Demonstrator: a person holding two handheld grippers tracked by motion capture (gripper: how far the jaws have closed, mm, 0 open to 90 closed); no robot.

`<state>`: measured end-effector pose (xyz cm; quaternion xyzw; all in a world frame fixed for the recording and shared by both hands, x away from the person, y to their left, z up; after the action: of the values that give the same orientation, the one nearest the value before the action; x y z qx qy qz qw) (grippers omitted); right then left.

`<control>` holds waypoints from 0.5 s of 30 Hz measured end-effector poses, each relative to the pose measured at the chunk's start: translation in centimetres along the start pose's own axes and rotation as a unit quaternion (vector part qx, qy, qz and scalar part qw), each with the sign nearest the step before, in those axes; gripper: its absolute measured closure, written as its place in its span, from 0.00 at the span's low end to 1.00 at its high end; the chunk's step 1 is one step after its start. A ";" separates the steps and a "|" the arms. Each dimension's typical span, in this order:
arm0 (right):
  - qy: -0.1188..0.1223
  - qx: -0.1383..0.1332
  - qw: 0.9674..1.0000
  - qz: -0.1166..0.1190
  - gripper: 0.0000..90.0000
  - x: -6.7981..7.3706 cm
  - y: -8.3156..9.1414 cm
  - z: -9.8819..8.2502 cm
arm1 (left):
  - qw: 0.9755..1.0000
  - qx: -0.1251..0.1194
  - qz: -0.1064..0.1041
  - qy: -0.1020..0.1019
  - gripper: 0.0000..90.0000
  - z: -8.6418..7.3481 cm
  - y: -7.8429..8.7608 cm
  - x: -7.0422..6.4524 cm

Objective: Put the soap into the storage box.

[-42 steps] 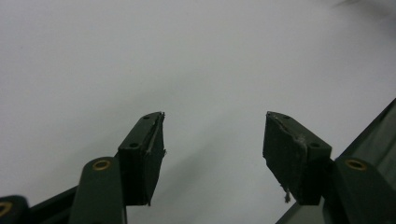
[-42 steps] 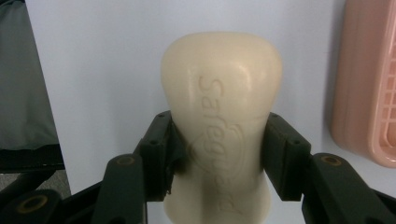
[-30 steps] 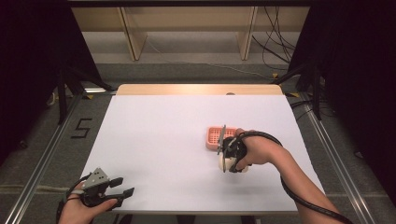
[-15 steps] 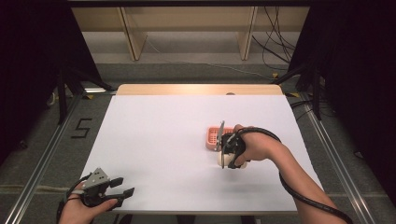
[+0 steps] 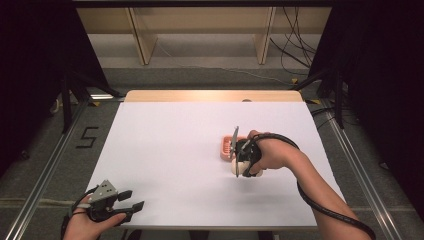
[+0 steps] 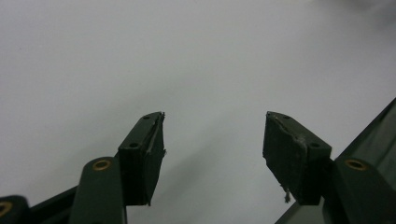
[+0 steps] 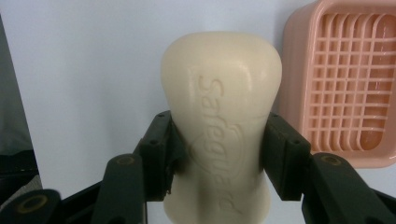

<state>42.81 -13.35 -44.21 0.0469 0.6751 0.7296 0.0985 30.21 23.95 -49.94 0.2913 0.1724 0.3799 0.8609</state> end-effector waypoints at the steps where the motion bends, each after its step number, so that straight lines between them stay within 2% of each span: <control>1: 0.004 0.001 1.000 0.002 0.56 -0.1 0.0 0.0 | 1.000 0.000 0.000 0.000 0.42 0.0 0.0 0.0; 2: 0.010 0.002 1.000 0.002 0.56 -0.2 0.0 0.1 | 1.000 0.002 0.000 -0.005 0.42 0.0 0.0 0.1; 3: 0.002 -0.001 1.000 0.000 0.56 -0.2 0.0 0.1 | 1.000 0.002 -0.001 -0.006 0.42 0.0 0.1 0.1; 4: -0.002 0.004 1.000 0.000 0.56 -0.2 0.0 0.0 | 1.000 -0.011 0.002 0.006 0.42 0.1 0.0 -0.1; 9: -0.006 0.008 1.000 -0.001 0.56 -0.5 0.0 0.0 | 1.000 -0.008 0.003 0.006 0.42 0.1 0.1 0.0; 11: 0.015 -0.007 1.000 -0.003 0.56 -1.0 -0.1 0.1 | 1.000 -0.009 0.002 0.006 0.42 0.1 0.0 0.0; 12: -0.003 0.004 1.000 -0.002 0.56 -0.8 0.1 0.1 | 1.000 -0.010 0.002 0.005 0.42 0.2 0.0 0.0; 14: 0.007 -0.002 1.000 -0.004 0.56 -1.2 0.0 0.1 | 1.000 -0.011 0.001 0.005 0.42 0.2 0.0 0.0; 15: 0.000 0.002 1.000 -0.004 0.56 -1.1 0.1 0.0 | 1.000 -0.010 0.002 0.005 0.42 0.2 0.0 0.0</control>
<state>43.92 -13.56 -44.06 0.0438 0.6768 0.7278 0.1015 30.28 23.89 -49.81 0.2806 0.1725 0.3845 0.8623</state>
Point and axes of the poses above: each handheld gripper's, and its own axes: y roughly backward along the jaws, z roughly out of its top, x roughly to its left, the point moved 5 cm from there along -y, roughly forward along the jaws, and after that the axes turned 4 degrees about -y, right-handed, at the moved point
